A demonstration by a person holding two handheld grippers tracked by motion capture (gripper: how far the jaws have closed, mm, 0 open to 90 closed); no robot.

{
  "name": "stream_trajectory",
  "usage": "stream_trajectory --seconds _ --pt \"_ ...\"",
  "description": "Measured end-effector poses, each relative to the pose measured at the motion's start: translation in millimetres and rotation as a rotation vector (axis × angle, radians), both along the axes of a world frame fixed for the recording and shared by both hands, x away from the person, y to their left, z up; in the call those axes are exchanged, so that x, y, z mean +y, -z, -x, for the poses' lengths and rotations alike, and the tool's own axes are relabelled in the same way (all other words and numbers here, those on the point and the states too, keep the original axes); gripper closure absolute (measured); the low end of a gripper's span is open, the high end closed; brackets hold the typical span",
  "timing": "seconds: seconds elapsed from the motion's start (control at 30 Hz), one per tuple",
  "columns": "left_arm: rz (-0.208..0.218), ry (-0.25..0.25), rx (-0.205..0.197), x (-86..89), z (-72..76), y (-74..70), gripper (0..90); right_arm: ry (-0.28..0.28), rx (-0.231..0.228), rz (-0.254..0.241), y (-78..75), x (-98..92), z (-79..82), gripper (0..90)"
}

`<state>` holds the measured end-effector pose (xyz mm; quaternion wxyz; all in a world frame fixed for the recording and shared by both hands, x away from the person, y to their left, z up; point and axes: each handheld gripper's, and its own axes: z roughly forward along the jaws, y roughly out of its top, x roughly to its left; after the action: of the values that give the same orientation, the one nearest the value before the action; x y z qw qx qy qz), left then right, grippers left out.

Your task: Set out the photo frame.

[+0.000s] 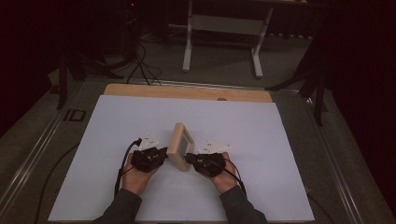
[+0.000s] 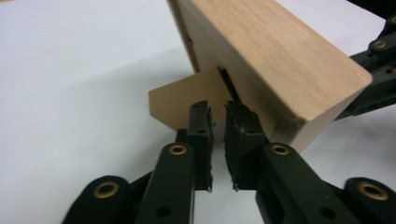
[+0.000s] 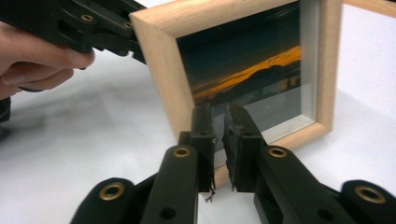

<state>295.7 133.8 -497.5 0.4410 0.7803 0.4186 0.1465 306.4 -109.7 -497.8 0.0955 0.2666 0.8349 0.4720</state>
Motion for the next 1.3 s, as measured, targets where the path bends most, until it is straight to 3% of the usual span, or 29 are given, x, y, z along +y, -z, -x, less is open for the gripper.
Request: stream_trajectory --seconds 0.17,0.5,0.73,0.9,1.13,1.3 --pt "0.023 -0.014 -0.009 7.6 1.2 -2.8 69.9 0.019 -0.018 -0.002 -3.7 -6.0 -0.5 76.2" --pt "0.044 -0.091 -0.013 24.0 2.2 -9.6 54.8 0.030 -0.034 -0.003 -7.7 -14.7 -1.7 71.6" --pt "0.083 -0.087 -0.009 32.1 4.2 -17.8 51.0 0.043 -0.039 -0.007 -9.3 -18.0 -2.3 69.2" --pt "0.087 -0.103 -0.026 35.6 8.0 -24.3 47.1 0.061 -0.044 -0.012 -10.5 -21.3 -3.7 66.8" --pt "0.085 -0.091 -0.047 32.0 12.6 -33.7 36.2 0.078 -0.046 -0.026 -12.9 -26.5 -4.9 65.6" --pt "0.109 -0.078 -0.055 28.4 15.4 -40.0 31.7 0.084 -0.051 -0.034 -14.3 -29.2 -5.6 65.3"
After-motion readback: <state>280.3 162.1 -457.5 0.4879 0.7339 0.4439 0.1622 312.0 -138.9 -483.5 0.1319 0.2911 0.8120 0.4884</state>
